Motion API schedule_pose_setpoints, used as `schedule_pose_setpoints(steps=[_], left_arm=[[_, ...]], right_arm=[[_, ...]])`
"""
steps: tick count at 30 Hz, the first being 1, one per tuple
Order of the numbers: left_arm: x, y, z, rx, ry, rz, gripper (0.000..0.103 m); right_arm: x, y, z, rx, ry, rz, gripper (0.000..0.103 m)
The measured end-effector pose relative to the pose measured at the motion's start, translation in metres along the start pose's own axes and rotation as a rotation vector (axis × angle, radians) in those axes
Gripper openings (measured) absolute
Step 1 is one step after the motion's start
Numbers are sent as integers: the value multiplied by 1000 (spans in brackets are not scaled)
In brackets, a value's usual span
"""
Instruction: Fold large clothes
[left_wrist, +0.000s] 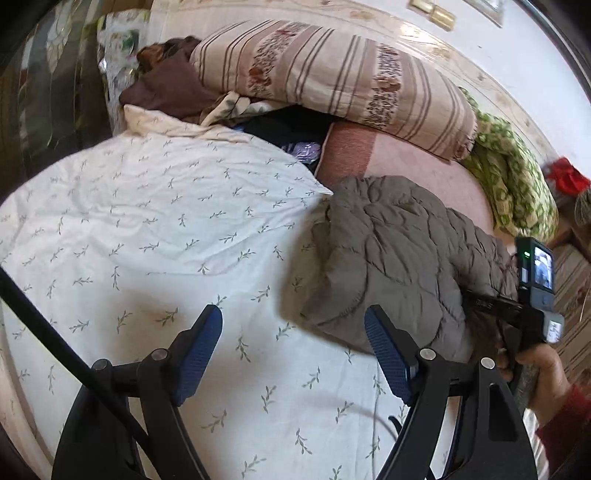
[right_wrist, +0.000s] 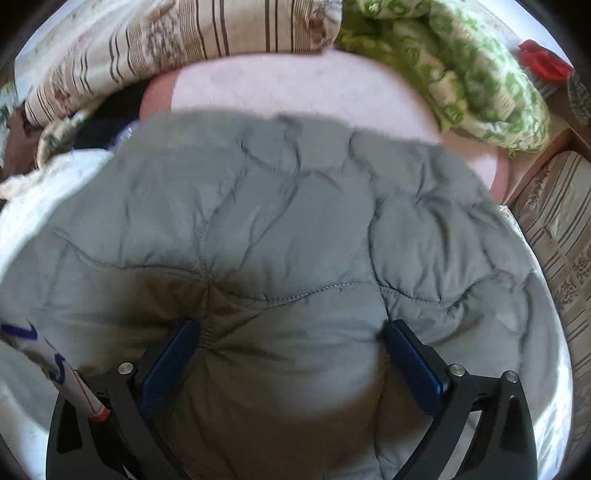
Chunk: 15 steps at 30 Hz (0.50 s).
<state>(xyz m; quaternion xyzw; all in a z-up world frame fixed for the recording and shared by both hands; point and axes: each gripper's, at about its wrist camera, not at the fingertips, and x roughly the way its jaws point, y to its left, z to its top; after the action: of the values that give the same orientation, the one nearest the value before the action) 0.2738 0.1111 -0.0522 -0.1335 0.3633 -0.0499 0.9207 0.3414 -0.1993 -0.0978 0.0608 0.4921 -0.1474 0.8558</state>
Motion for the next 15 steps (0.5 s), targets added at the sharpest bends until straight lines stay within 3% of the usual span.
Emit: schedule_pose_setpoints(steps=[3, 6, 11, 15], left_arm=[[10, 3, 8, -10, 21, -10, 79], [24, 10, 18, -67, 60, -71, 79], [54, 17, 26, -191, 143, -227, 78], [85, 13, 22, -217, 202, -330, 78]], right_arm=[[-7, -2, 6, -12, 30, 0, 103], [-44, -29, -4, 58, 9, 91, 101], [-101, -126, -66, 268, -72, 144, 102], [-101, -200, -112, 444, -73, 109, 102]])
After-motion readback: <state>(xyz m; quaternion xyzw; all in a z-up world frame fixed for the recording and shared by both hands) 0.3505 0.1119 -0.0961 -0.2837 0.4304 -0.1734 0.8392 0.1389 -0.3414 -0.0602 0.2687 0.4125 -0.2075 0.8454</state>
